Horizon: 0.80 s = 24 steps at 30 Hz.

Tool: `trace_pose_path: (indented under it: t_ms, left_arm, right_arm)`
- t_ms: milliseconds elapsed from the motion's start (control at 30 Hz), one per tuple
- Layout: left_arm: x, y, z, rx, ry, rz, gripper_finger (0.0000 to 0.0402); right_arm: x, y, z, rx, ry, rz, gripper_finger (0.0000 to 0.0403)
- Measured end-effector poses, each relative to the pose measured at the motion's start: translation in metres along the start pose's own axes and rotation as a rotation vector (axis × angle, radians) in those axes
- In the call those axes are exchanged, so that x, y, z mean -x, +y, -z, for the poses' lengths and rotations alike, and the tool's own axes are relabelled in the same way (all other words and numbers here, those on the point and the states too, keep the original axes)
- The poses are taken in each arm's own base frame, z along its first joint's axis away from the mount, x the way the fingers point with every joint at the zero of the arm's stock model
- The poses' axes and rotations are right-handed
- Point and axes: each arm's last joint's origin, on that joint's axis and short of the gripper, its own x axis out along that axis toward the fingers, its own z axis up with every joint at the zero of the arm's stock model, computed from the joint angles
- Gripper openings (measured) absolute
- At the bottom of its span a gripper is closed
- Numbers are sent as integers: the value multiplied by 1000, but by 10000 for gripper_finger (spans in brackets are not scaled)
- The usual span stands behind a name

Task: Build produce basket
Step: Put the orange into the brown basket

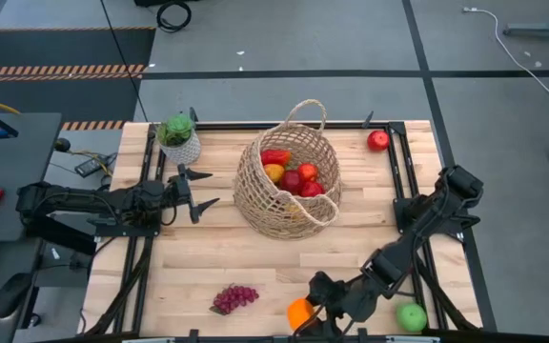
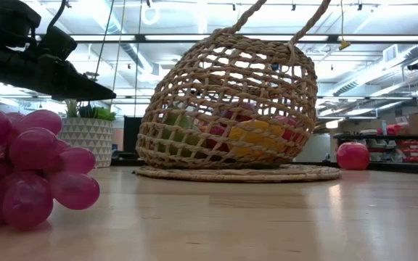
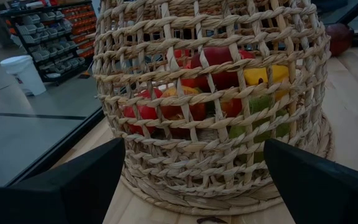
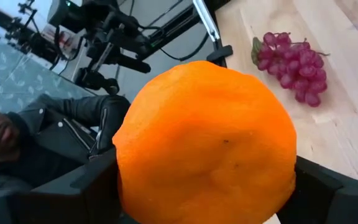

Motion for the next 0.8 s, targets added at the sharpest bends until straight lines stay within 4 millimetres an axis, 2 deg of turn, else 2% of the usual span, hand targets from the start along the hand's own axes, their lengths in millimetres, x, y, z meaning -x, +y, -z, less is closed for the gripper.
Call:
trace_pose_path:
  t_ms: [567, 800]
  left_arm:
    - [0, 0, 0, 0, 0, 0, 390]
    - [0, 0, 0, 0, 0, 0, 390]
  right_arm:
    - [-2, -5, -7, 15, 9, -5, 326]
    - [-3, -16, -8, 65, -8, 120, 326]
